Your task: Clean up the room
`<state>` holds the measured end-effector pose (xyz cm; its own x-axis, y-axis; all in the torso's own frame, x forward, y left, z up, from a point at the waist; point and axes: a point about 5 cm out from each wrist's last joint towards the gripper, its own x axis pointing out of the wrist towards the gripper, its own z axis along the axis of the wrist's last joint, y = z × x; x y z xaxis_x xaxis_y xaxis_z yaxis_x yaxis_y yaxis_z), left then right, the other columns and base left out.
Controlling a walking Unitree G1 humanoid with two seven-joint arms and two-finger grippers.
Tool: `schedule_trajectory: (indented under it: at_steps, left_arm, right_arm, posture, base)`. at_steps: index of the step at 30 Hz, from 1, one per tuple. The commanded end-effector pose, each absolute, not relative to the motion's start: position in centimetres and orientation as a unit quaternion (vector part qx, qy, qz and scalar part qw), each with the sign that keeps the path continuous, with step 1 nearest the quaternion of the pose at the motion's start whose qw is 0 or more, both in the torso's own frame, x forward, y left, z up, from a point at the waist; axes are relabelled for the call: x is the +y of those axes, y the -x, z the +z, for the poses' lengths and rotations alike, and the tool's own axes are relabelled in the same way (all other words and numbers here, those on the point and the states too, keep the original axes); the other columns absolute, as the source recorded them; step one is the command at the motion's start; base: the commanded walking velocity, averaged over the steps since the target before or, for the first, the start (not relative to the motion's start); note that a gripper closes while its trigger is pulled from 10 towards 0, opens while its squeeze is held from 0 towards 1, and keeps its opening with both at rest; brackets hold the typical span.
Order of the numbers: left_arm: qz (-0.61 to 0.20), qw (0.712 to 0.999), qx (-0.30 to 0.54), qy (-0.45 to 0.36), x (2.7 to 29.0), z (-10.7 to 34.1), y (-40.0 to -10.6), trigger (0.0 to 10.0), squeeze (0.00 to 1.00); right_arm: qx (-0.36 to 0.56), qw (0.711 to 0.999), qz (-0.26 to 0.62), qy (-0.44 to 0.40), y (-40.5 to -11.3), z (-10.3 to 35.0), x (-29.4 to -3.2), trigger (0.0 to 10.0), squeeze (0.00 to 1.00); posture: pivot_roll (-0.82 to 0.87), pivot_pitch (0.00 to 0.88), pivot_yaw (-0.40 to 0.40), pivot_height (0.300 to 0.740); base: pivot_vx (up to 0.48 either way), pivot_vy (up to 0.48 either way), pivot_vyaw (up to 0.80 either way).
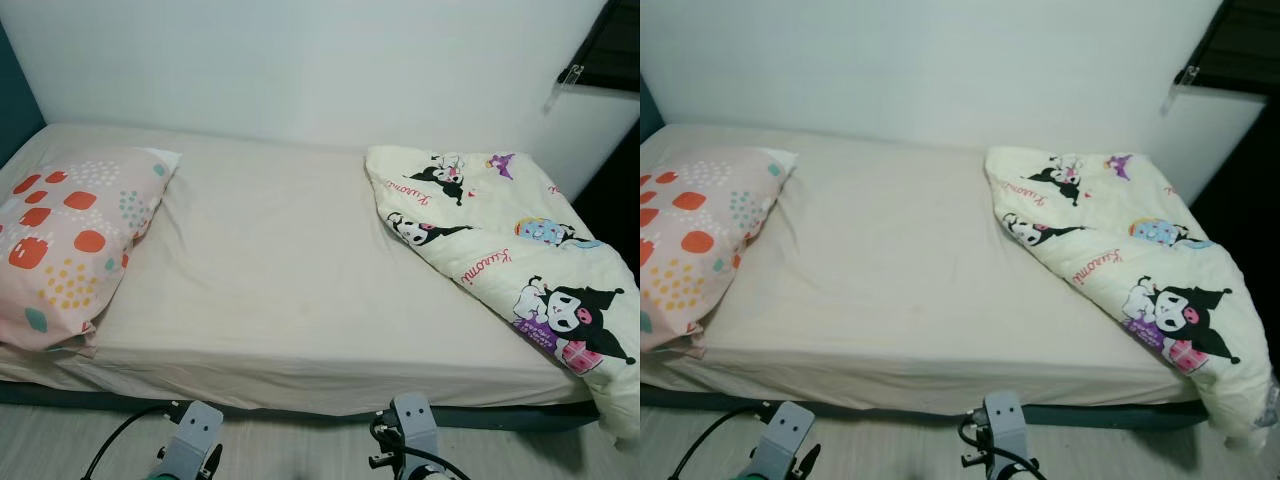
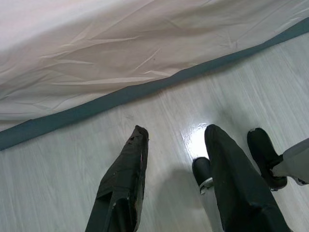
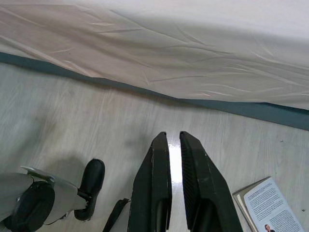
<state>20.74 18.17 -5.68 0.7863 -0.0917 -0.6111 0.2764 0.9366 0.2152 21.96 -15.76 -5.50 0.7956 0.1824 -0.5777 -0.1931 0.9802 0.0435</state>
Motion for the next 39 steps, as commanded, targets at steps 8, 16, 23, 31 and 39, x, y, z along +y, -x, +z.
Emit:
schedule_trajectory:
  at_steps: [8,16,23,31,39]
  left_arm:
    - [-0.114,0.926,0.326,-0.151,17.40,-6.45,-19.76,10.0,0.00]
    - [-0.110,0.926,0.326,-0.153,17.65,-6.41,-19.84,10.0,0.00]
    - [-0.106,0.927,0.324,-0.155,17.77,-6.28,-20.11,10.0,0.00]
    - [-0.113,0.926,0.321,-0.161,17.60,-6.26,-20.17,10.0,0.00]
    - [-0.109,0.926,0.322,-0.162,17.78,-6.21,-20.27,10.0,0.00]
  right_arm:
    - [0.324,0.940,0.103,0.014,-20.94,-6.17,-16.03,10.0,0.00]
    - [0.320,0.941,0.105,0.012,-21.26,-6.02,-15.73,10.0,0.00]
    - [0.322,0.941,0.102,0.008,-21.28,-6.04,-15.62,10.0,0.00]
    - [0.321,0.941,0.109,0.010,-21.33,-6.00,-15.46,10.0,0.00]
    - [0.319,0.942,0.105,0.005,-21.66,-5.86,-15.23,10.0,0.00]
  posture:
    - [-0.02,0.000,-0.017,0.740]
    - [-0.01,0.000,-0.016,0.740]
    - [-0.01,0.000,-0.016,0.740]
    - [0.00,0.000,-0.019,0.740]
    - [0.01,0.000,-0.019,0.740]
  base:
    - [0.000,0.000,0.00]
    - [0.000,0.000,0.00]
    - [0.000,0.000,0.00]
    - [0.000,0.000,0.00]
    - [0.000,0.000,0.00]
